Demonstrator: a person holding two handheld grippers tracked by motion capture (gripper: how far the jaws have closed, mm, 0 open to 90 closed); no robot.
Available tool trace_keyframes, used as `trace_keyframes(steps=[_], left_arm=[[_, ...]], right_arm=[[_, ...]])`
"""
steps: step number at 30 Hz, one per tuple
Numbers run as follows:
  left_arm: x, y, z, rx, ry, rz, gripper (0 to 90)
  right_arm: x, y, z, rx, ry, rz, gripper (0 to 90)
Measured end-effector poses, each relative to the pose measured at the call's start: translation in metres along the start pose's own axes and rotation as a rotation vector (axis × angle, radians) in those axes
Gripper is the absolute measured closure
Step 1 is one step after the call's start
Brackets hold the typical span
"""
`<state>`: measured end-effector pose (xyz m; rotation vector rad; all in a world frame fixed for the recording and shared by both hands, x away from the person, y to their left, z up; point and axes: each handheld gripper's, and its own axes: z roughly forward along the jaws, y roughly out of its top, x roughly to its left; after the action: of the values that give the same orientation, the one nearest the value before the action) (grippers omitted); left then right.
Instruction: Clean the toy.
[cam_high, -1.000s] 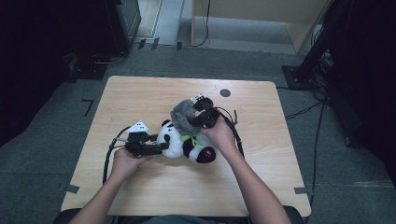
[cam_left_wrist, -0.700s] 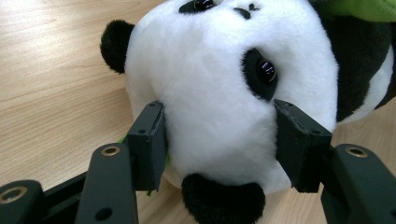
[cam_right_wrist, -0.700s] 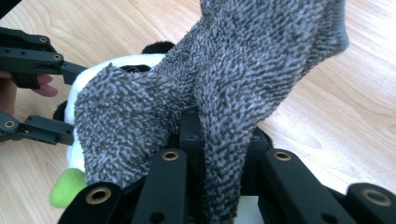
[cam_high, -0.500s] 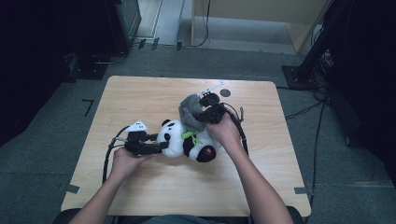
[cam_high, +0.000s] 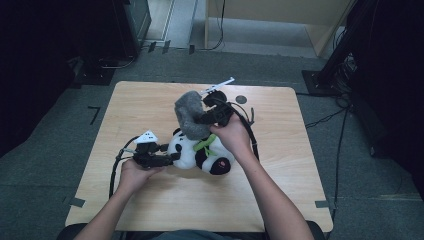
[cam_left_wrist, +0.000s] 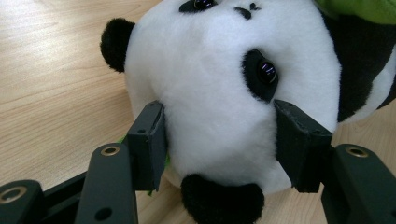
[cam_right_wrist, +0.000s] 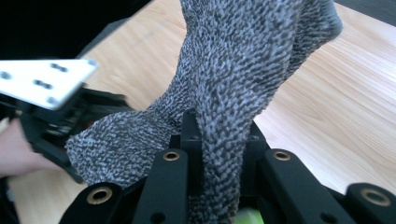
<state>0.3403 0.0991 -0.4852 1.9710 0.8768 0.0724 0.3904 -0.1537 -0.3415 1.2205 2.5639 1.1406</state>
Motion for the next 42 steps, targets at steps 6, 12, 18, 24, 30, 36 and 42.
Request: trace_keyframes(steps=[6,12,18,24,30,36,42], left_arm=[[0.000,0.000,0.000,0.002,0.001,-0.001,41.0],[0.000,0.001,0.000,0.007,0.003,-0.007,41.4],[-0.002,0.004,0.000,0.025,0.006,-0.013,45.4],[-0.001,0.004,0.001,0.021,0.004,-0.021,46.1],[0.000,0.004,0.001,0.022,0.003,-0.018,46.0],[-0.001,0.004,0.001,0.019,0.002,-0.013,46.2],[-0.001,0.004,0.000,0.018,0.004,-0.007,46.0]], right_arm=[[0.023,0.003,0.027,0.026,0.080,-0.017,78.2],[0.027,-0.011,0.062,0.114,0.106,-0.012,78.1],[0.010,-0.023,0.064,0.111,0.115,0.017,77.4],[-0.005,-0.028,0.050,0.103,0.077,0.037,77.2],[-0.026,-0.036,0.039,0.130,-0.015,0.060,77.6],[-0.042,-0.045,0.024,0.113,-0.014,0.085,78.0],[-0.050,-0.047,0.010,0.100,-0.050,0.082,78.0]])
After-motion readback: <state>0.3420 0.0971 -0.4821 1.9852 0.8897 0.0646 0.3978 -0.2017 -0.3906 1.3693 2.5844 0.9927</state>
